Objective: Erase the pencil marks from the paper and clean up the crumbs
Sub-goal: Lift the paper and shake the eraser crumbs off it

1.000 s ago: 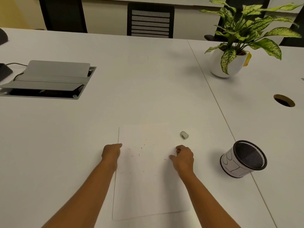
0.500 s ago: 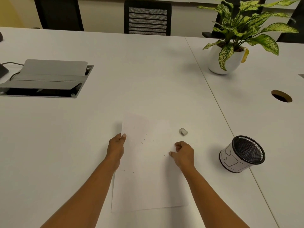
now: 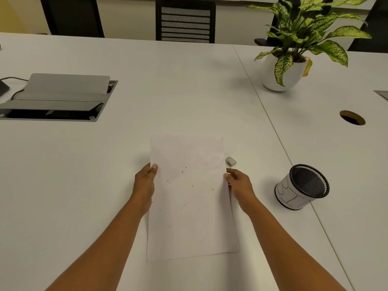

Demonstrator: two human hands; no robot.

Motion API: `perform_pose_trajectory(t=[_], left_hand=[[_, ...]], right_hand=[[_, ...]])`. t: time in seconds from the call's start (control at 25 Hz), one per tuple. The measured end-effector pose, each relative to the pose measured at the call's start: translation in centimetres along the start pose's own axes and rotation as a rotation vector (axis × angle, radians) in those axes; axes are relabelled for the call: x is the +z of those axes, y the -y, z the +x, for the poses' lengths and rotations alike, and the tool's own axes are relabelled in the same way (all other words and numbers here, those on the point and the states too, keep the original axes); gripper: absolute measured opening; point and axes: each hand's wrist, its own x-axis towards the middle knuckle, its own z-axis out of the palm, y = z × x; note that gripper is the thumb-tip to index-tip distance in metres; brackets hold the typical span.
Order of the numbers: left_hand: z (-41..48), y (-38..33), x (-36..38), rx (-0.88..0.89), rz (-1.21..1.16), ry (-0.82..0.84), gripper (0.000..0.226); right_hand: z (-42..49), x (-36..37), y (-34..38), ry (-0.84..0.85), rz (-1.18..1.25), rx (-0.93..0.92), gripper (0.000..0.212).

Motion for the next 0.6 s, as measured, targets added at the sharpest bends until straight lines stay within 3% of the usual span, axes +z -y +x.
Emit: perform_pose_trajectory(t=[0.2, 0.6], left_hand=[[-2.0, -0.4, 1.0, 0.141, -0.027, 0.013, 0.036], [-6.6, -1.8, 2.4, 0.436, -0.113, 0.056, 0.024]], right_hand=[[-3.1, -0.6, 1.1, -0.096, 0.143, -0.143, 0.014], [-8.1, -1.0, 2.4, -0.284, 0.314, -0.355, 0.011]])
